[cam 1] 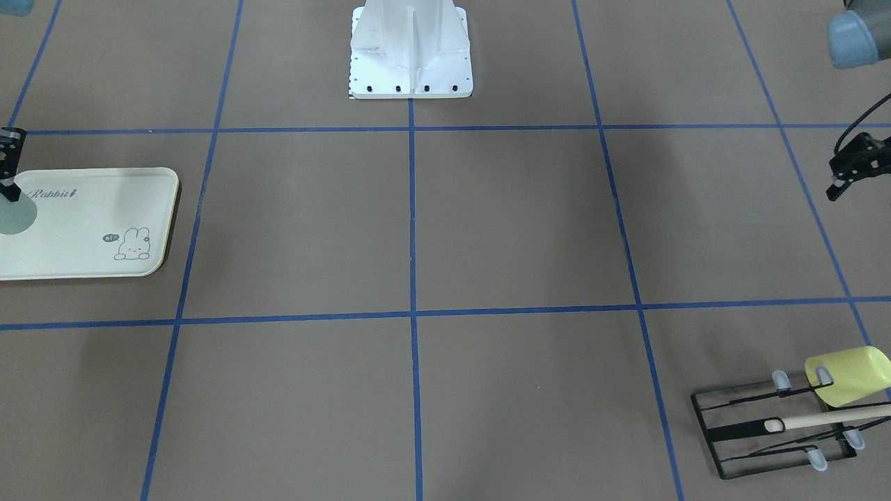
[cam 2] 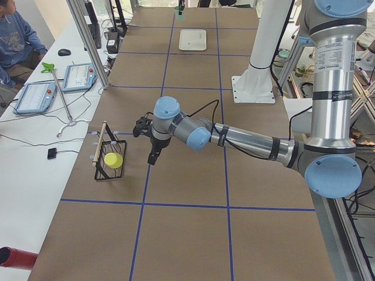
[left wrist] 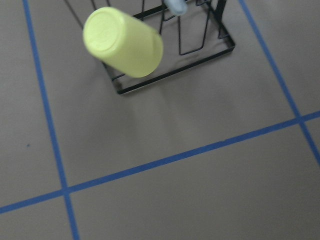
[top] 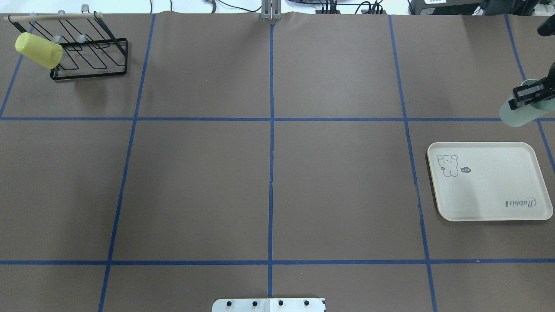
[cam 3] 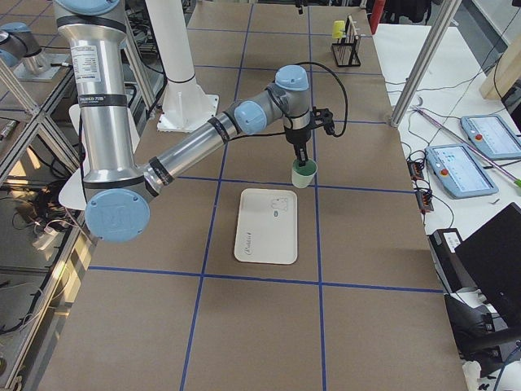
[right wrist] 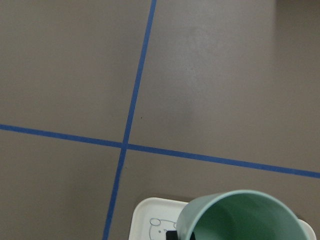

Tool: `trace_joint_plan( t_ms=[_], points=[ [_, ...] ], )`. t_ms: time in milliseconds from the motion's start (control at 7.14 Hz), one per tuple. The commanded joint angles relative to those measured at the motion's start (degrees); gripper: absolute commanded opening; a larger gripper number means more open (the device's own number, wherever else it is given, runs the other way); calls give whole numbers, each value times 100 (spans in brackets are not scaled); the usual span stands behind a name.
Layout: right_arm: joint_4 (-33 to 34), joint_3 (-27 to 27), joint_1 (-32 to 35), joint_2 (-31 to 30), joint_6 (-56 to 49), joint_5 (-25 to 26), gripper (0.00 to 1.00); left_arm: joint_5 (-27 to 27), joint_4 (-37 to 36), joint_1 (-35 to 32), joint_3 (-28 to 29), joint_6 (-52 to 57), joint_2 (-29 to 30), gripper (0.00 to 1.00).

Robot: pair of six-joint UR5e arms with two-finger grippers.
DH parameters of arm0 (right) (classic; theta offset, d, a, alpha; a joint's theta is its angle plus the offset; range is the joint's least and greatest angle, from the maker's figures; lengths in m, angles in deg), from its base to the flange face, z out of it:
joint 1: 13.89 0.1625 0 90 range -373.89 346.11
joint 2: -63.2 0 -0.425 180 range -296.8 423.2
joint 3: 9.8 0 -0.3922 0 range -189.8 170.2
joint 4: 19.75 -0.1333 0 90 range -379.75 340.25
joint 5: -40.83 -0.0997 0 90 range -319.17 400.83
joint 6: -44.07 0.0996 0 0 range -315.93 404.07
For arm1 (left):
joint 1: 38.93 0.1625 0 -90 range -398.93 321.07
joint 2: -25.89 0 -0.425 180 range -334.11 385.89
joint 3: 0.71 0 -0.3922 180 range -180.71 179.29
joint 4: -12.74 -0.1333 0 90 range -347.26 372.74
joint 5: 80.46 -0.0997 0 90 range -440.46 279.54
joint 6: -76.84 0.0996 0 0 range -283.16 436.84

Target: Left arm grabs green cup and hands to right arm on tray

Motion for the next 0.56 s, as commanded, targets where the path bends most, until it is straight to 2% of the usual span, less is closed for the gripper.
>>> trace_joint_plan(
  t_ms=[0,140,280,420],
  points=[
    [-16,2,43,-224,-436,-305,0,21,-1151,-475,178,426,-81,100],
    [-16,2,69,-303,-517,-368,0,3,-1217,-765,275,1150,-98,100],
    [-42,-7,61,-365,-509,-377,0,99,-1705,-1064,485,1583,-89,100],
    [-95,-33,43,-531,-457,-342,0,100,-1988,-1084,469,1622,-98,100]
  ],
)
